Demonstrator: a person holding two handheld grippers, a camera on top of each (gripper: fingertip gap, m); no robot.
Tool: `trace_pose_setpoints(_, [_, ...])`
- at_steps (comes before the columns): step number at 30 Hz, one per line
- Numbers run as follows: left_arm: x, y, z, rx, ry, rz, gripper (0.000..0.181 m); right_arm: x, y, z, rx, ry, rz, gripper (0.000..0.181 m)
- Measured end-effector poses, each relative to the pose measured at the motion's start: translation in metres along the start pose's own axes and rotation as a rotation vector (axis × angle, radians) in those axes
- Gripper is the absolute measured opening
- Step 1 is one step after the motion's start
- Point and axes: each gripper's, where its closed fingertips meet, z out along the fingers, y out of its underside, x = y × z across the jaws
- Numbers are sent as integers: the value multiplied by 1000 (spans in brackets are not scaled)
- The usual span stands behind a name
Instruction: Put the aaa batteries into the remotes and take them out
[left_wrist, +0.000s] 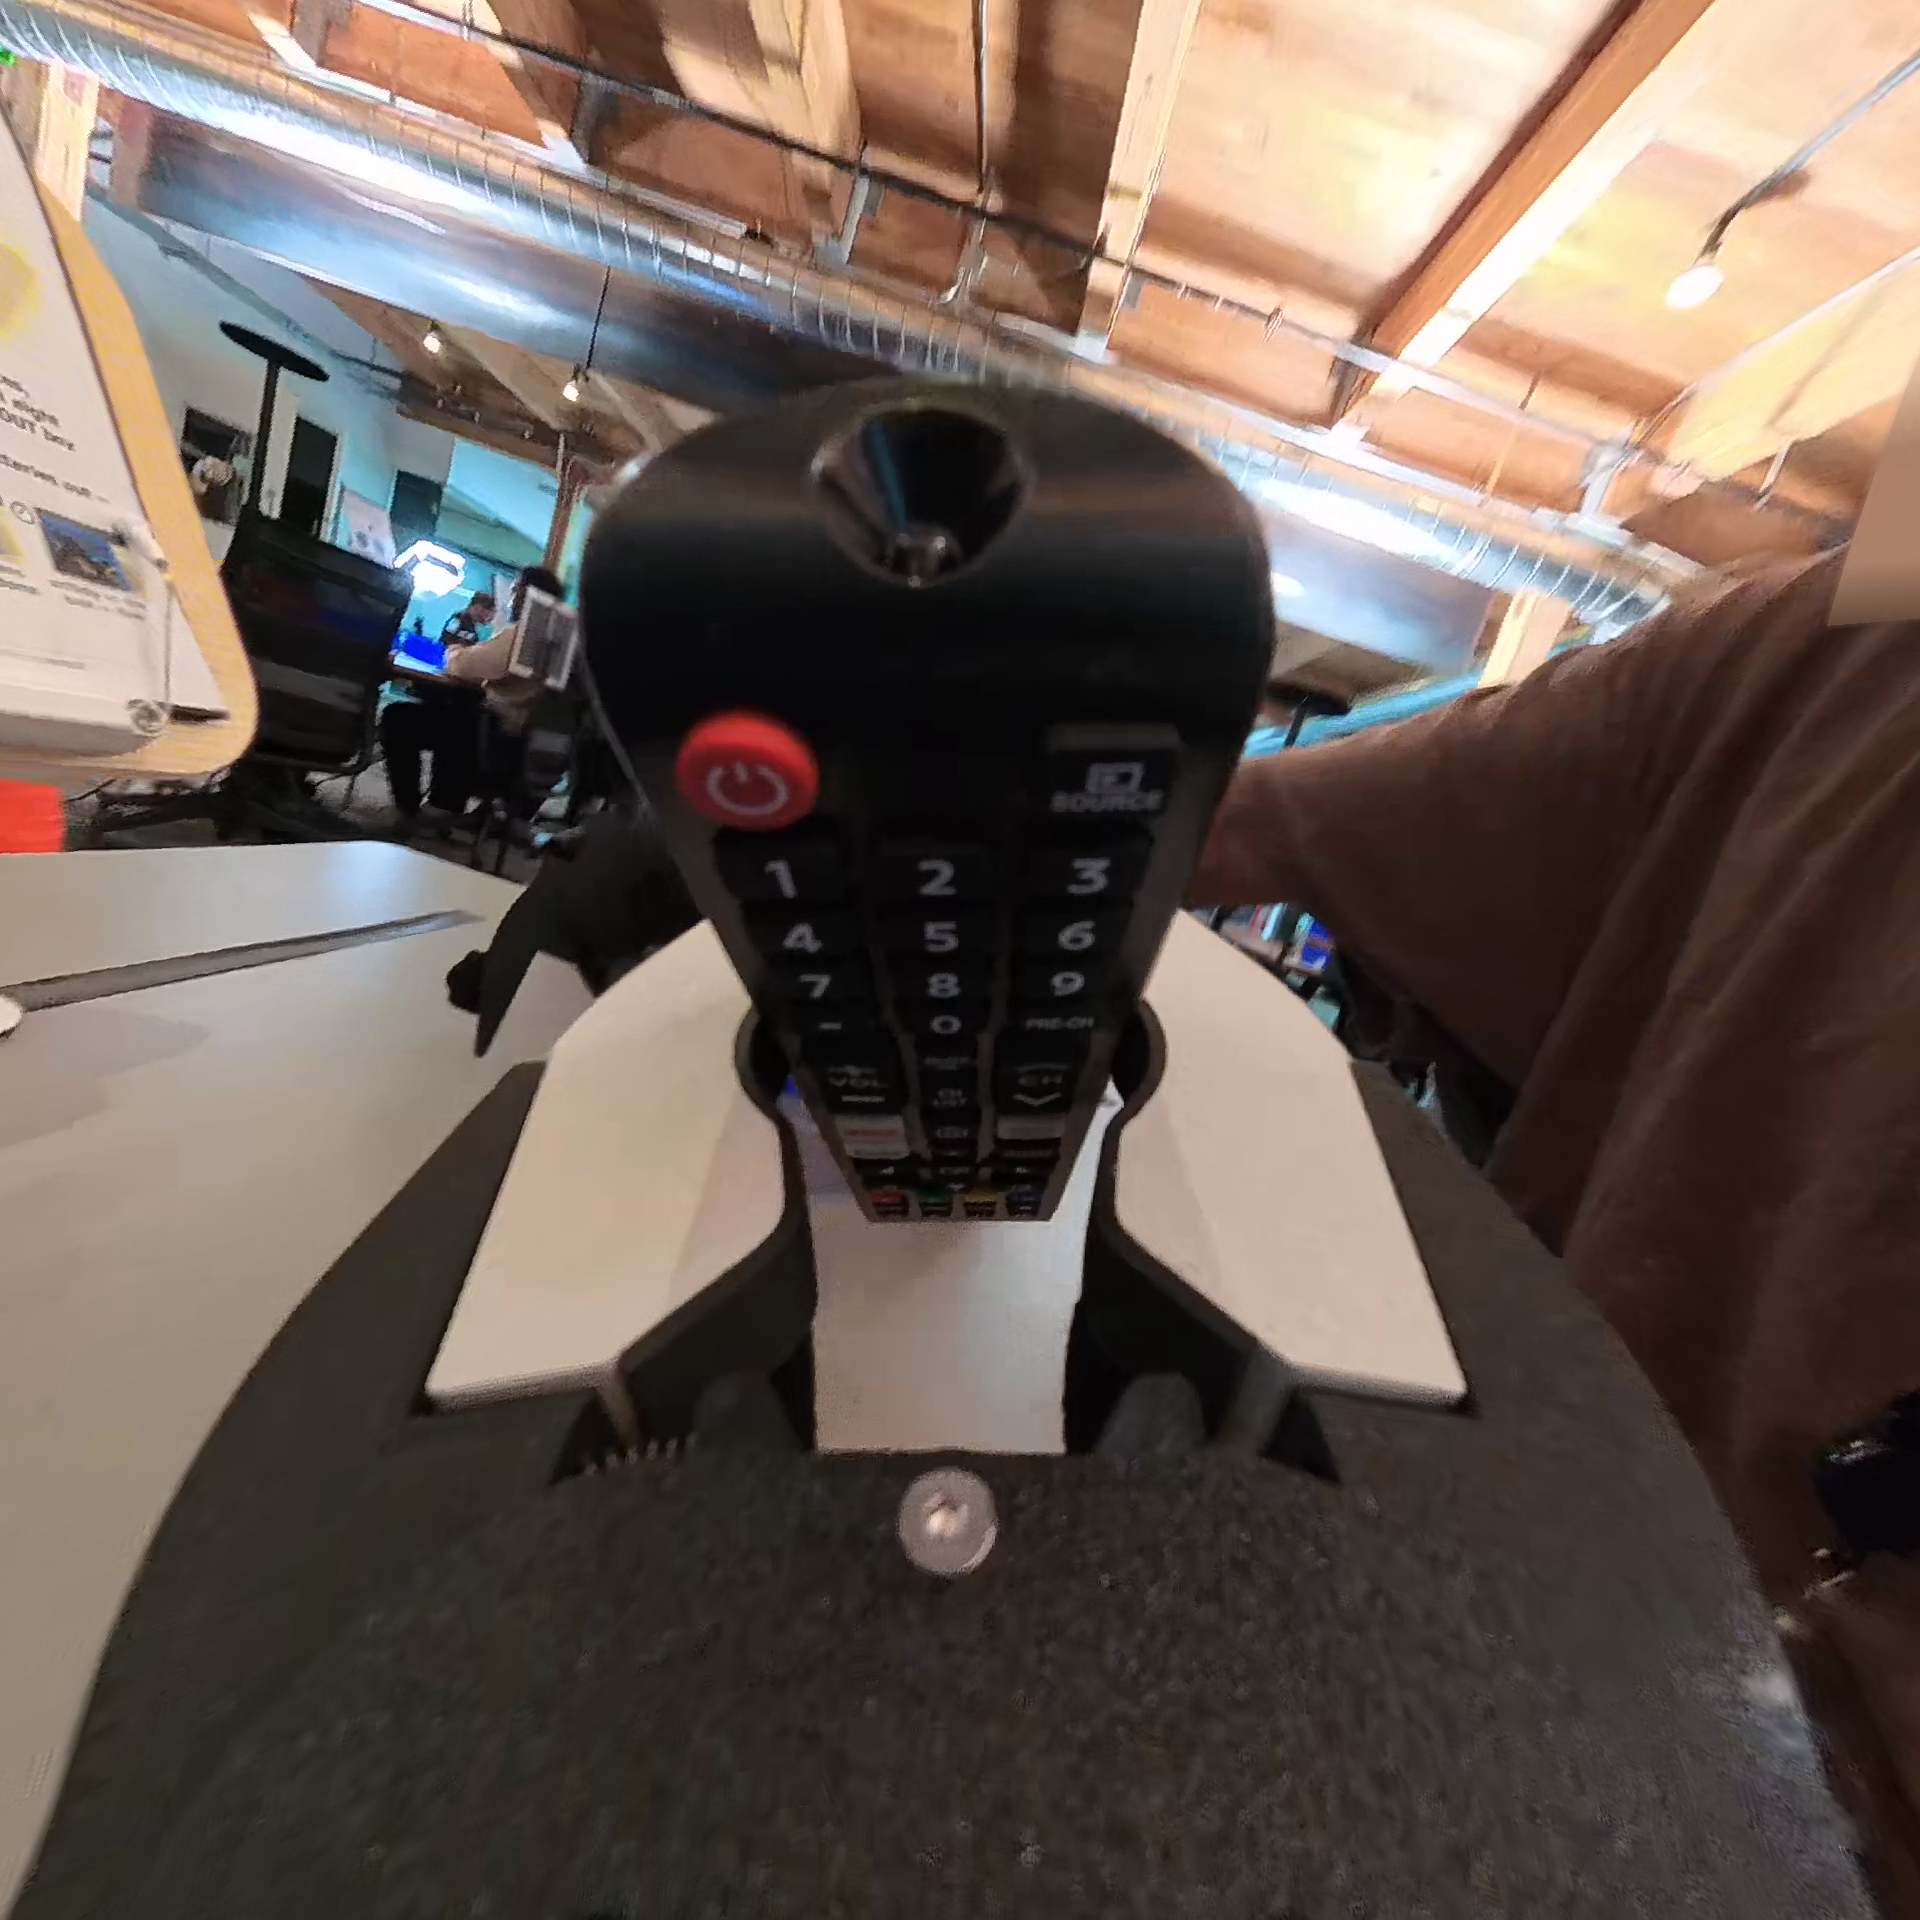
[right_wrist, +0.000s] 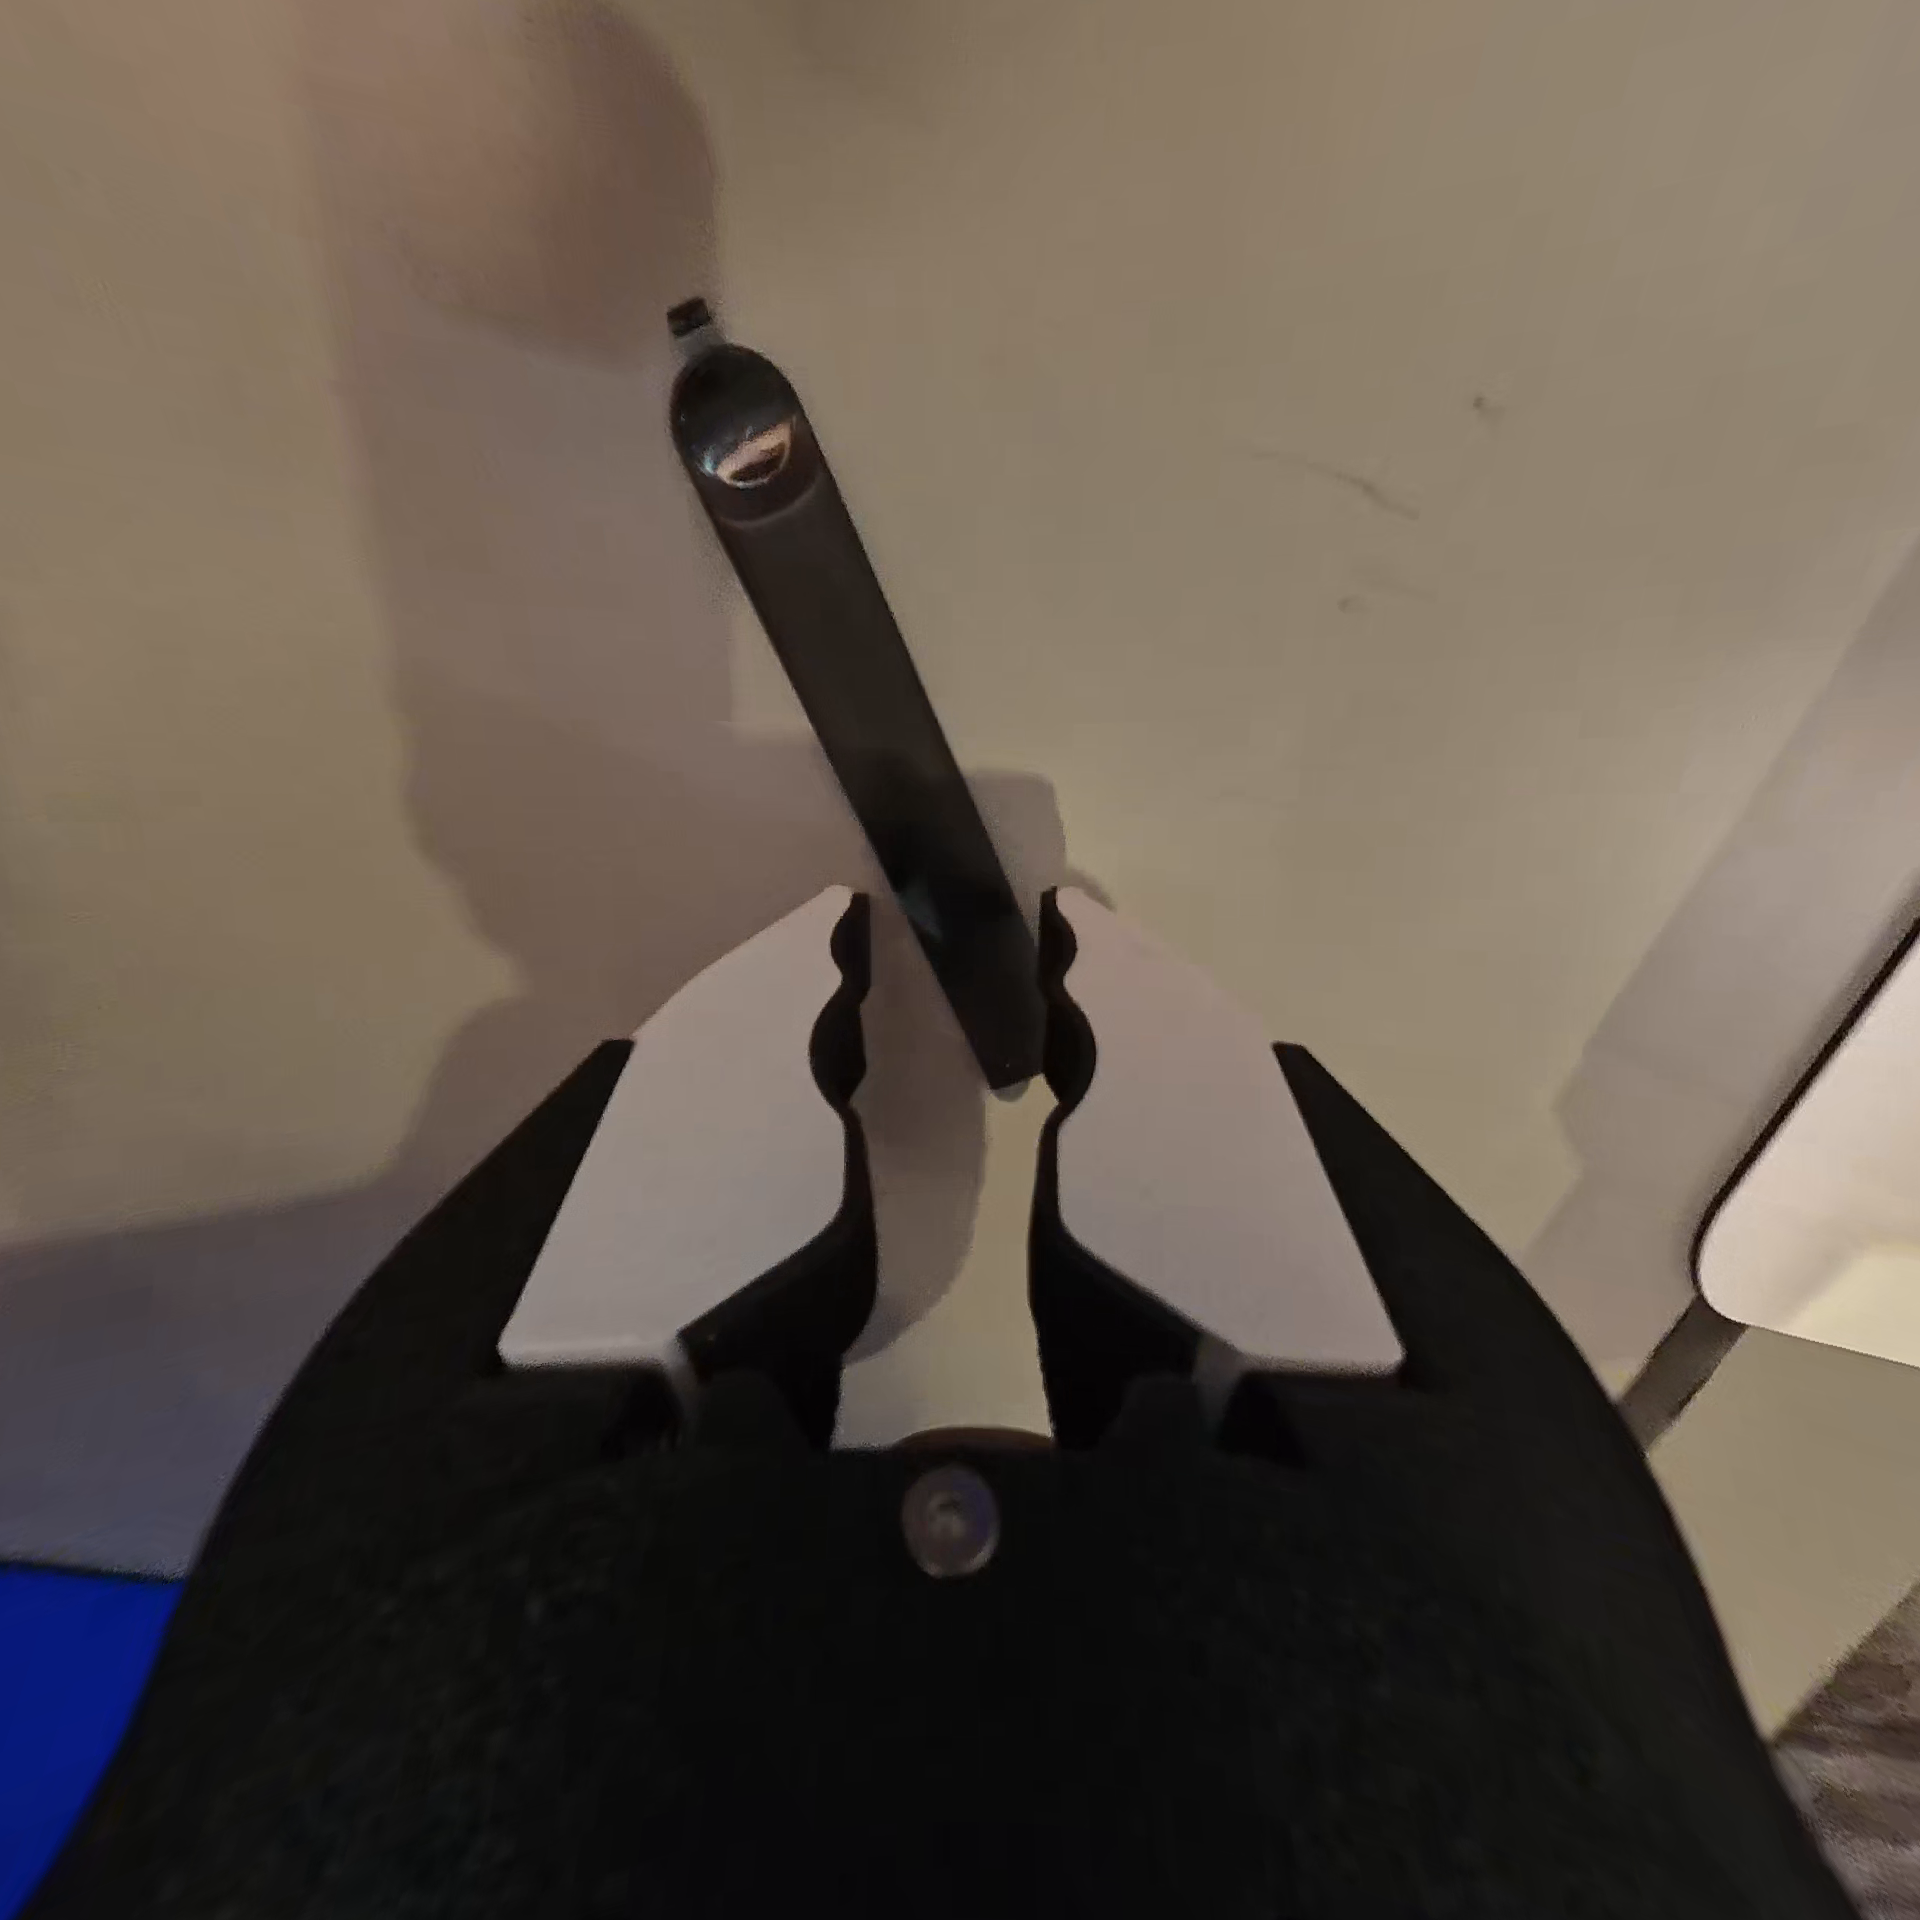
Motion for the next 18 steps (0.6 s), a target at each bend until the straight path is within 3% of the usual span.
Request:
trace_pose_setpoints(4, [1,-9,-3,85,45,-54,61,-7,2,3,19,-91,67,21])
trace_pose_setpoints(11, [1,-8,1,109,32,18,61,-9,3,-5,16,-83,262,19])
trace_pose_setpoints(15, [-5,-13,1,184,2,54,61,-5,-12,-38,146,-50,406,19])
trace_pose_setpoints(18, [-5,-24,3,272,-2,102,61,-2,-28,-81,258,-25,510,19])
